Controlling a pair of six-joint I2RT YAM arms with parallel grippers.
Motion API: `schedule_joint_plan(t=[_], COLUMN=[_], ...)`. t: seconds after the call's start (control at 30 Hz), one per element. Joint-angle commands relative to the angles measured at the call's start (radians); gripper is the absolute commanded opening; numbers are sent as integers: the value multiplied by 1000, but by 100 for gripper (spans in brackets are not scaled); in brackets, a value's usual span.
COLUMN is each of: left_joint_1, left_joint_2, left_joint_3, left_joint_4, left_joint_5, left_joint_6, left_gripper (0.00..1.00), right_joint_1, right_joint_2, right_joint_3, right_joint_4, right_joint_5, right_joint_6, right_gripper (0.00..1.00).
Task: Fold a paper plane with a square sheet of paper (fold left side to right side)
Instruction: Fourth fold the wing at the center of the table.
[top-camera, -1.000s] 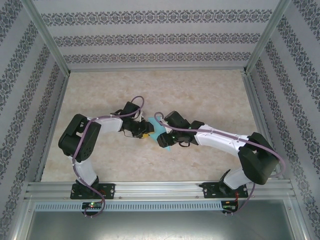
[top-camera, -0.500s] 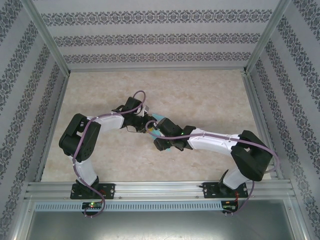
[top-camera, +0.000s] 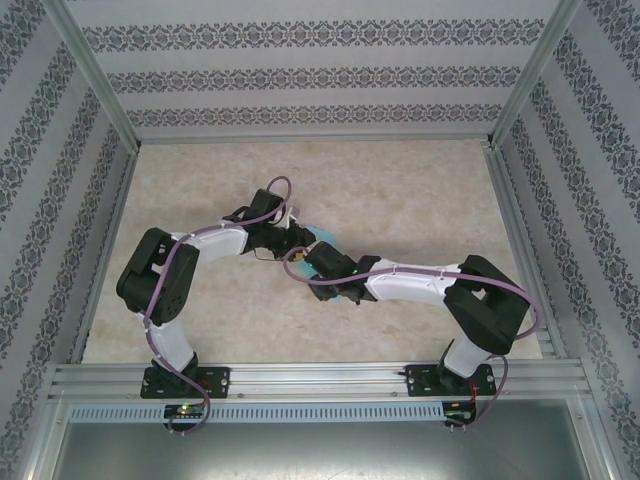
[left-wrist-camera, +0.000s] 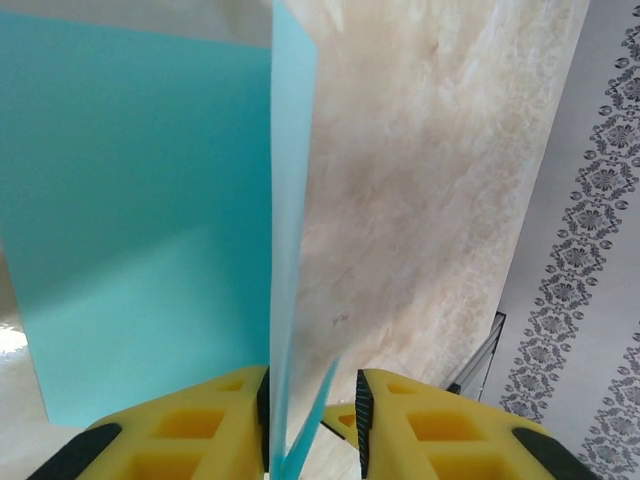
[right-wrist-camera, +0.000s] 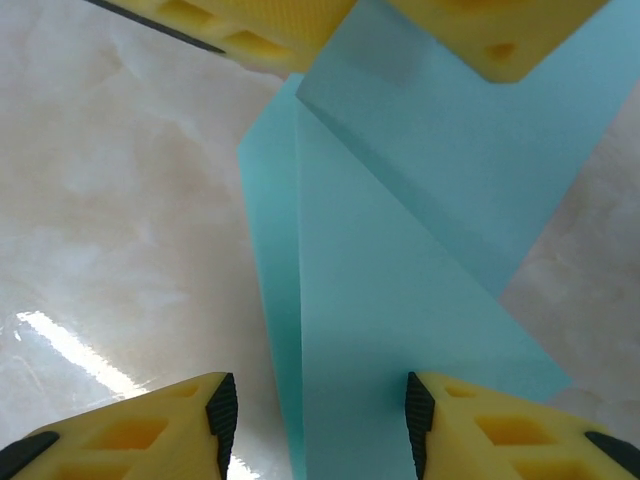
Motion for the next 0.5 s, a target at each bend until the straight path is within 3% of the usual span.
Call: schedule_joint_plan(t=[0.0, 0.47], left_joint_1=[-11, -10], left_joint_2=[-39, -57], left_joint_3=[22, 44], left_joint_4=[-29, -106], left_joint_5=[11, -27], left_joint_6=[-15, 29], left_gripper=[29, 29], right_joint_1=[12, 15], right_joint_2=[29, 39], right_joint_3=[-1, -41], right_joint_4=[13, 34], right_joint_5=[46, 69], right_joint_6=[3, 31], right_gripper=[47, 24])
